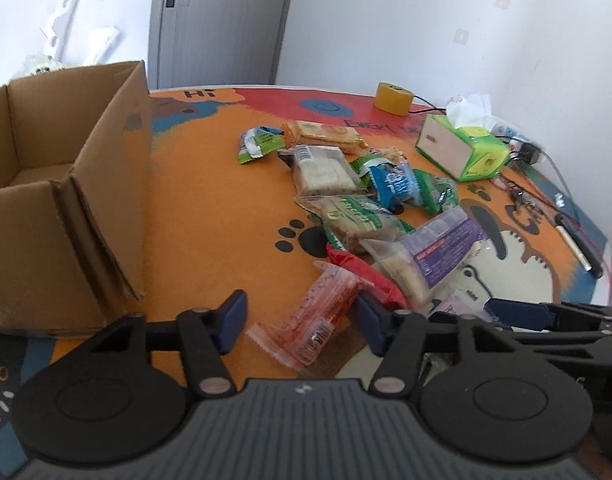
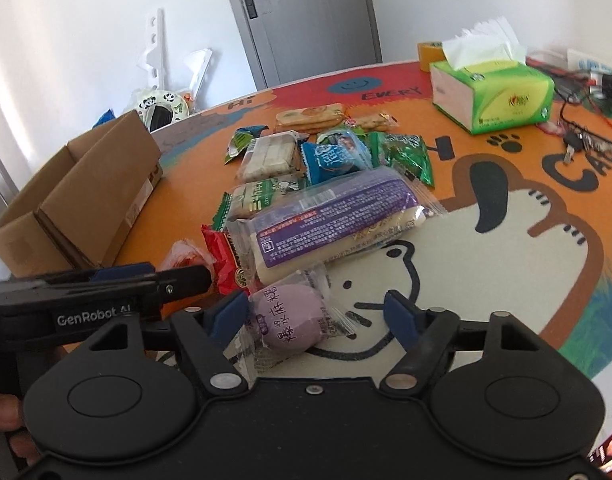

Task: Organize snacks
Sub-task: 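Grasp the orange wrapped bar with the left tool while the right tool grasps the pink pastry bag, then carry both snacks over the cardboard box and open both tools to drop them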

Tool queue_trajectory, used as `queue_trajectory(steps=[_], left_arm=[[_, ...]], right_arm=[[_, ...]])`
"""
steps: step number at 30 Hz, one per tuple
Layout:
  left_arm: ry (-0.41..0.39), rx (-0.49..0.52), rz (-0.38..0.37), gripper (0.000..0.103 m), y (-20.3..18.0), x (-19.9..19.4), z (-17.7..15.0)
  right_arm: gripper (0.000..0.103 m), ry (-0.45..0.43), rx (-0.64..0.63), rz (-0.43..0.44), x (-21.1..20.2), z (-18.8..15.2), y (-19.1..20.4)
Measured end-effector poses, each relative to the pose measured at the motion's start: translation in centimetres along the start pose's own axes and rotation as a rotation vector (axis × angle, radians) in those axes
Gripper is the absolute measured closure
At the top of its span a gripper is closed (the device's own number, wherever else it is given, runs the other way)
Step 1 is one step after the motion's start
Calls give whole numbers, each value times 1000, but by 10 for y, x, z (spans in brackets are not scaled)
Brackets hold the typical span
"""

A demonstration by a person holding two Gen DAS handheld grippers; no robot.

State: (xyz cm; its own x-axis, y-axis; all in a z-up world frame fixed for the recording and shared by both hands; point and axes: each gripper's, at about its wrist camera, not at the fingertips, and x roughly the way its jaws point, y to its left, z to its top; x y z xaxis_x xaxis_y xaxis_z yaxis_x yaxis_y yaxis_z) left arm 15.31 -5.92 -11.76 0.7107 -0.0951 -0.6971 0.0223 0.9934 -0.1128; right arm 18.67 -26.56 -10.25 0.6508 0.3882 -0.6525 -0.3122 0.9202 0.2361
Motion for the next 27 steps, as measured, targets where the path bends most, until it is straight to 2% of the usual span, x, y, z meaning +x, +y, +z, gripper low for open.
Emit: queue_trajectory(steps=[1,2,4,5,11,27], left_arm=[[-4,-3,6,63,0,-1,0],[-2,-6,2,69,0,-2,-1],[-2,-11,-13,81,1,-3,-1],[-2,-16,-26,82,1,-4,-1],[-23,-34,-60,85,2,-18,-3],[-168,-71,-52,86,13,-79,7]], right_arm=[[42,-5,-9,1,0,-1,2],[50,-9,-18,0,0,-2,3],[56,-13,-27,1,0,-2,5],[63,-14,-17,20,-1,-2,4],[68,-24,8,36,-8,-4,3],[69,-103,19,80,-34,10,25]])
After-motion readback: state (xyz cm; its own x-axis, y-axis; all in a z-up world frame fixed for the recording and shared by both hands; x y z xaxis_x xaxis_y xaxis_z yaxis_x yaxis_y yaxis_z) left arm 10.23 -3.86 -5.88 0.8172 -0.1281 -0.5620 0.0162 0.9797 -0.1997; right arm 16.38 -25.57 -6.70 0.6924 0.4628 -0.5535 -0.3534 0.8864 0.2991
